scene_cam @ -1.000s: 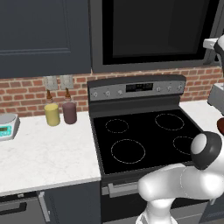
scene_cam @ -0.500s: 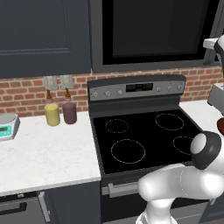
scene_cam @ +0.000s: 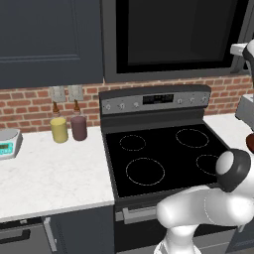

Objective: Open the microwave, place the bowl with waffle inside the microwave, then close the microwave door and turn it on.

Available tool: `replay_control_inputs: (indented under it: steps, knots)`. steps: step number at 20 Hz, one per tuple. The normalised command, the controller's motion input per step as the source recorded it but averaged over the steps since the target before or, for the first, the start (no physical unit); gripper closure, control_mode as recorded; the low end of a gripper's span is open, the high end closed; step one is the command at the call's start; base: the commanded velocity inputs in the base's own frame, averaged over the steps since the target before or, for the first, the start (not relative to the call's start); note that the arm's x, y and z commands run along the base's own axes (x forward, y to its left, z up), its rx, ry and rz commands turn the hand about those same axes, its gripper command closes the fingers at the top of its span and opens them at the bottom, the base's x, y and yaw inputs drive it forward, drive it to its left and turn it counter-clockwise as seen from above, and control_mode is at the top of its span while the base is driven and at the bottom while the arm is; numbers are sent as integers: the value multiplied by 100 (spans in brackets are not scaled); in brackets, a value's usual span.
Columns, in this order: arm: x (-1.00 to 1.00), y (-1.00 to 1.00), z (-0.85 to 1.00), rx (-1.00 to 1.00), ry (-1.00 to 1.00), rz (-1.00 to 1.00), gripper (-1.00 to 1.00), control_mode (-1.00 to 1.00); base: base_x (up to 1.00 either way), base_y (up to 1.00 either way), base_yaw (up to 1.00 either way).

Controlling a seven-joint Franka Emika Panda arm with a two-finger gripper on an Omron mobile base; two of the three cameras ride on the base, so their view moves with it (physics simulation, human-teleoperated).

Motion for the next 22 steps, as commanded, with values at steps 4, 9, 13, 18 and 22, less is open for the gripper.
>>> replay_control_inputs:
  steps: [4, 9, 13, 18, 22]
  knots:
    - [-34, 0, 0, 0, 3, 0, 100, -100, 0, 0, 0]
    - [-98, 0, 0, 0, 6, 0, 100, -100, 0, 0, 0]
    - [-100, 1, 0, 0, 0, 0, 100, -100, 0, 0, 0]
    - [-100, 2, 0, 0, 0, 0, 100, -100, 0, 0, 0]
    - [-100, 4, 0, 0, 0, 0, 100, -100, 0, 0, 0]
